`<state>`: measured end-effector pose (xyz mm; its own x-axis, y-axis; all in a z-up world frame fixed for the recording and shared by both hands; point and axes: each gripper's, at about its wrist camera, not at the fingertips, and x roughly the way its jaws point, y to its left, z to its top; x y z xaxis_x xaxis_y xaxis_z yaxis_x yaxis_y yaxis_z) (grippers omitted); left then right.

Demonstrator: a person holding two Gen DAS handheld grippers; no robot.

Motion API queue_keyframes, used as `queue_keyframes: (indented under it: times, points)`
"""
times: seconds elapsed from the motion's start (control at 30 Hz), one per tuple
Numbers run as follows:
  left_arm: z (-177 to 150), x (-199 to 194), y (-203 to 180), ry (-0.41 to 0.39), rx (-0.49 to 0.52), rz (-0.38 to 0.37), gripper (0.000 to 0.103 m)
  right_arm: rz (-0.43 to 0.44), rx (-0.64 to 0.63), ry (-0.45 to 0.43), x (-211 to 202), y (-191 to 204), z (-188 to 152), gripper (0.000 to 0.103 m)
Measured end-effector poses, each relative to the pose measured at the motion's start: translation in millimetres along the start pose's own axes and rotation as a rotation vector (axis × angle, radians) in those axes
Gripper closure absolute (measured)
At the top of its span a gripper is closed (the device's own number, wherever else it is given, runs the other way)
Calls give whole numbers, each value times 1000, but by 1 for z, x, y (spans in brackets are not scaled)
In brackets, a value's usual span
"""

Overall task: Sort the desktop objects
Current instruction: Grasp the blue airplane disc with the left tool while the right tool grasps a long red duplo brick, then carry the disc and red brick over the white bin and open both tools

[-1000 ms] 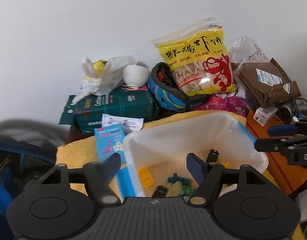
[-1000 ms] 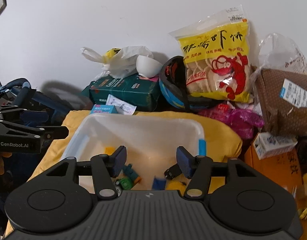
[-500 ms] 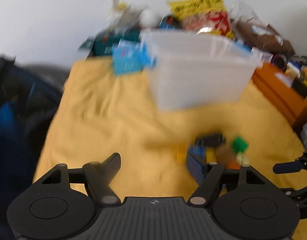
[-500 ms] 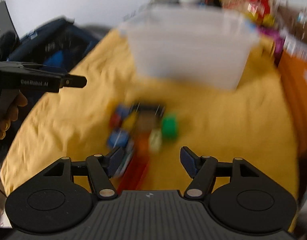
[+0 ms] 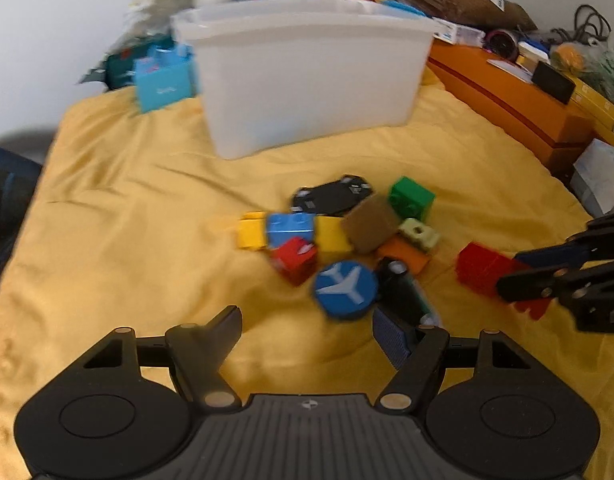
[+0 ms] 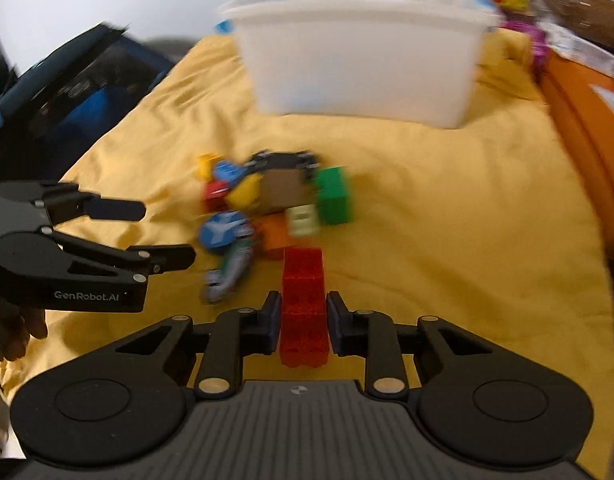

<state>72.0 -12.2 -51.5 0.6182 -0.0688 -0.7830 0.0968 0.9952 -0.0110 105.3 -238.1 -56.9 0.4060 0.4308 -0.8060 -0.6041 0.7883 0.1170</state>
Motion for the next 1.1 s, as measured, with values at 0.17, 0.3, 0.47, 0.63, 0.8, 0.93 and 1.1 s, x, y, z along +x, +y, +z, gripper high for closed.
queue_keyframes:
  times: [0.17, 0.3, 0.47, 0.63, 0.8, 0.93, 1.1]
  points:
    - [7, 17, -10, 21, 15, 24, 33, -45, 28, 33, -2, -24, -6, 76]
    - [7, 20, -16, -7, 38, 29, 36, -54, 18, 49, 3, -25, -11, 73]
    - [4, 17, -23, -41, 101, 33, 46, -59, 11, 43, 10, -21, -14, 69]
    - [5, 16, -23, -53, 125, -3, 61, -47, 21, 33, 8, -23, -16, 75]
    - [6, 3, -13, -63, 94, -38, 61, -46, 43, -9, -3, -24, -15, 75]
    - [8, -20, -2, -83, 35, -71, 61, -37, 63, -53, -16, -26, -8, 75]
    - [18, -49, 10, -122, -33, -75, 61, -8, 88, -109, -33, -31, 10, 75]
